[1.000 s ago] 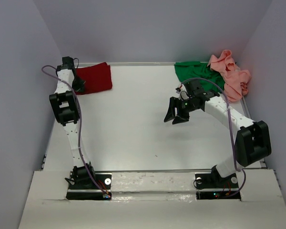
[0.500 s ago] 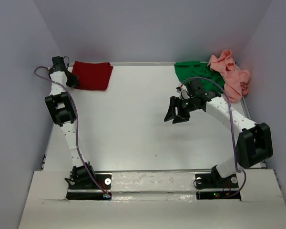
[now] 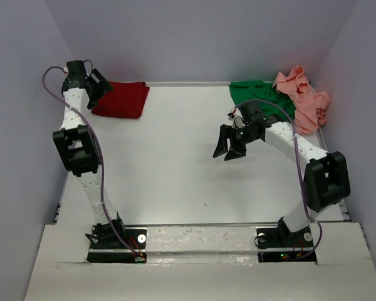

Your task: Fold and stack the t-shirts

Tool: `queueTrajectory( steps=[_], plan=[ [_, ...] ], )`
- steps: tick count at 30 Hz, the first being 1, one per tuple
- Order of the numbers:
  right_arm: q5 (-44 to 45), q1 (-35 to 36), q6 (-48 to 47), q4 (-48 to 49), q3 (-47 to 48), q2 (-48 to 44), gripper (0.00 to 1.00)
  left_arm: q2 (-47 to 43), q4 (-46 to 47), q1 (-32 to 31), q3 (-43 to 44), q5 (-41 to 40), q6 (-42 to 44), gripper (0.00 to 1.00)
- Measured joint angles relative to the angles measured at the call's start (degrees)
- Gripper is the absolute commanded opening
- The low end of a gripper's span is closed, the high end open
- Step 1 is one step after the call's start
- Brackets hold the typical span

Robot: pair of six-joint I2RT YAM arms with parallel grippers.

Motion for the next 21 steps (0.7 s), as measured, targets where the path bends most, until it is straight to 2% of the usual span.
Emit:
queueTrajectory(
  steps=[3,5,10,13,21],
  plan=[
    [-0.28,0.0,-0.31,0.09,2.75,1.77,0.72,-9.09,0.7,-2.25,-5.05,0.04,1.53,0.99],
    [-0.37,0.0,-0.7,0.17,5.42,3.08,0.73,-18.16,1.11,-4.79,-11.19,-0.13,1.95,0.99],
    [-0.04,0.0,-1.55,0.04,10.34,5.18,0.73,-32.44,2.86,-8.57,-23.89,0.26,1.77,0.99],
    [0.63,0.0,-1.9,0.09,12.04,5.7,0.73,-37.18,2.8,-8.63,-30.99,0.04,1.38,0.99],
    [2.1,0.0,-3.15,-0.02,16.26,5.73,0.73,-40.94,-0.07,-10.01,-43.28,-1.68,1.49,0.99]
  ],
)
